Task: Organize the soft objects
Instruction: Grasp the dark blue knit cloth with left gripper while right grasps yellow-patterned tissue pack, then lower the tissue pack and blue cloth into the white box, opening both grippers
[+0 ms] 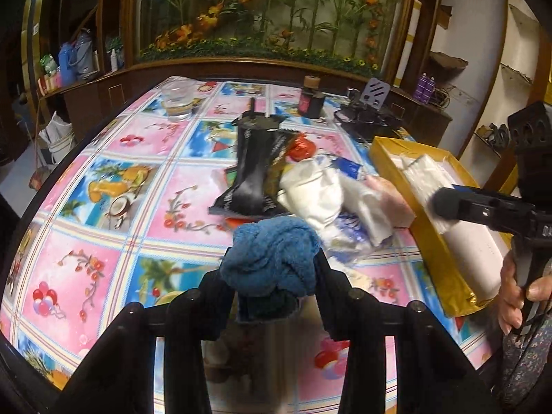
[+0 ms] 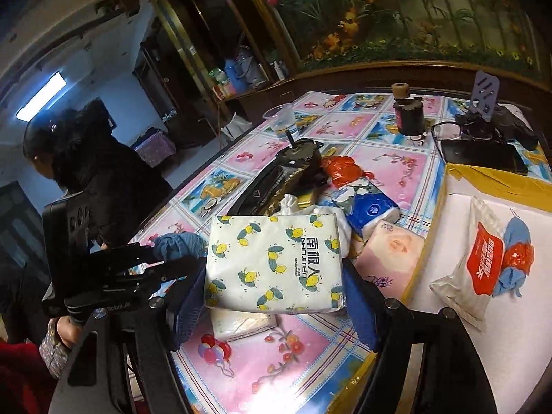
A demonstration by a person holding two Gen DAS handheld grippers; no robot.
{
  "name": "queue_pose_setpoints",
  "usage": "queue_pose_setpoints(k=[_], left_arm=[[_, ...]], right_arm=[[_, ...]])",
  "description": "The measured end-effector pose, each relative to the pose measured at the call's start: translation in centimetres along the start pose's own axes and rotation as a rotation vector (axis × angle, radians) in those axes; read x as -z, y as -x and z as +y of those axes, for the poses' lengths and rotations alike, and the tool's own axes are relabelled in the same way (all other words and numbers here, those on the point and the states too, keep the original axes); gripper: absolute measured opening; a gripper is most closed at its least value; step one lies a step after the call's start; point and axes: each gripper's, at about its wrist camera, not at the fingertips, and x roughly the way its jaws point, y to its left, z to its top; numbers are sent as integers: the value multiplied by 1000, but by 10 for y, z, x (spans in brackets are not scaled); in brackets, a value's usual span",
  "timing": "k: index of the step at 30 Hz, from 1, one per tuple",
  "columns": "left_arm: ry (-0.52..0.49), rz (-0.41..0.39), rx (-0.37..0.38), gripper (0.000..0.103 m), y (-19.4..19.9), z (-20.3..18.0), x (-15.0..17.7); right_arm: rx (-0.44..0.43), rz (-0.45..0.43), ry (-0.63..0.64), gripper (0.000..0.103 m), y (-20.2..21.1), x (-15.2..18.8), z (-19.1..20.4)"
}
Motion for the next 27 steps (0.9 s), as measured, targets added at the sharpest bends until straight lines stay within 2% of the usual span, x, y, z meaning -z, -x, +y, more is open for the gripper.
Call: queue_pose_setpoints(k=[7, 12, 18, 20, 23, 27], left_arm=[[-69, 7, 107, 40, -11, -53, -24], [-118, 28, 223, 40, -27, -109, -42], [-195, 92, 298, 40, -63, -177, -51], [-208, 122, 322, 40, -76, -192, -49], [-232, 166, 321, 40, -94, -211, -46], [-248, 196, 313, 40, -106, -226, -44]], right_arm=[[65, -88, -191, 78, 27, -8, -51], [191, -212, -405, 78, 68, -6, -109], [350, -298, -612, 77, 103, 5, -165], [404, -306, -669, 78, 106, 10, -181], [428, -297, -723, 77, 107, 15, -198], [474, -263, -689, 77, 100, 11, -194]])
